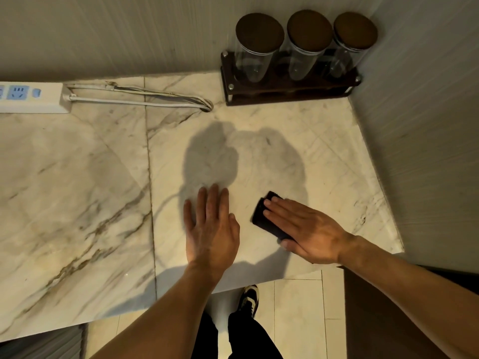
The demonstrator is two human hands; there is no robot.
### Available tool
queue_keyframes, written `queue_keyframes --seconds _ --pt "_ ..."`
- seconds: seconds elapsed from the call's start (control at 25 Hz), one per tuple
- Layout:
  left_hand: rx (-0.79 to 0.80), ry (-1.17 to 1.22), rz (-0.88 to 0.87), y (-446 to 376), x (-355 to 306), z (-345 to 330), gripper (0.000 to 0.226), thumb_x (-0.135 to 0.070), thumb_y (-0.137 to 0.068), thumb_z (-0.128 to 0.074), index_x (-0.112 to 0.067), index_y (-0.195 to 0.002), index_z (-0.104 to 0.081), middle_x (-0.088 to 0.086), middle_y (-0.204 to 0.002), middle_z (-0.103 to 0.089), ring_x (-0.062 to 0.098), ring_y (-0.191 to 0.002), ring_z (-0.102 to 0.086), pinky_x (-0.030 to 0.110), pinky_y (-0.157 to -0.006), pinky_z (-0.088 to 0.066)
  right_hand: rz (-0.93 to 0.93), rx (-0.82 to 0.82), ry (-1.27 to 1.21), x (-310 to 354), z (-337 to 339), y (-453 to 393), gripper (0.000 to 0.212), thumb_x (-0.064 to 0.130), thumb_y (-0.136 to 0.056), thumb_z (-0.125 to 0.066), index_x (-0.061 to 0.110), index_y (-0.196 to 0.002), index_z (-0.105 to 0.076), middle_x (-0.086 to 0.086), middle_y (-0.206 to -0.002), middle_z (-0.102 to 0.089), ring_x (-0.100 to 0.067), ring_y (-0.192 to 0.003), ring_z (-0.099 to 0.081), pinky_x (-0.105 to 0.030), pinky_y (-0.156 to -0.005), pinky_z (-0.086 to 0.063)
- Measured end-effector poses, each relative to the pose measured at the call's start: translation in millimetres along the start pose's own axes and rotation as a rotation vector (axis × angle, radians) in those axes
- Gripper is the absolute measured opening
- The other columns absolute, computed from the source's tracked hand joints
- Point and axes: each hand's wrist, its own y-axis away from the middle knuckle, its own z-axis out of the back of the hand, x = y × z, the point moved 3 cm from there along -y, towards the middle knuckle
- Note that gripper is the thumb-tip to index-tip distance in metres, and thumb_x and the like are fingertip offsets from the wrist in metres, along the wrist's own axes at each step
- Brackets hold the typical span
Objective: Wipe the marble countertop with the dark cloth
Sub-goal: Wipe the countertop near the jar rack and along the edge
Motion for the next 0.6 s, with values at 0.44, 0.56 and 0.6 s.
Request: queue_keyframes --seconds 0.44,0.56,0.6 --pt "0.004 -0.026 0.026 -0.9 0.0 -3.1 0.055 -0.035 -0.094 -0.032 -0.014 -0.145 -0.034 0.011 -0.153 -0.036 0.029 -0.144 -0.024 0.054 -0.115 -0.015 -0.017 0.051 -0.047 -48.2 11.1 -45.8 0.063 0.039 -0.100 -0.029 0.004 -0.150 -0.010 -0.013 -0.159 -0.012 -0.023 -0.148 -0.006 -0.043 -0.117 -0.018" --pt "0.008 -0.034 0.025 -1.4 -0.6 -3.1 0.055 -0.035 -0.093 -0.032 -0.015 -0.144 -0.036 0.010 -0.153 -0.035 0.029 -0.144 -0.024 0.053 -0.115 -0.012 -0.055 0.081 -0.035 -60.2 15.4 -59.2 0.064 0.042 -0.100 -0.026 0.007 -0.150 -0.005 -0.010 -0.160 -0.005 -0.021 -0.148 0.000 -0.042 -0.118 -0.014" --pt "0.008 -0.035 0.027 -1.5 -0.5 -3.2 0.055 -0.036 -0.093 -0.032 -0.015 -0.144 -0.036 0.010 -0.153 -0.035 0.029 -0.144 -0.024 0.052 -0.115 -0.011 -0.080 0.084 -0.026 -63.9 16.6 -63.9 0.065 0.043 -0.100 -0.025 0.009 -0.150 -0.002 -0.008 -0.160 -0.001 -0.019 -0.148 0.003 -0.040 -0.119 -0.011"
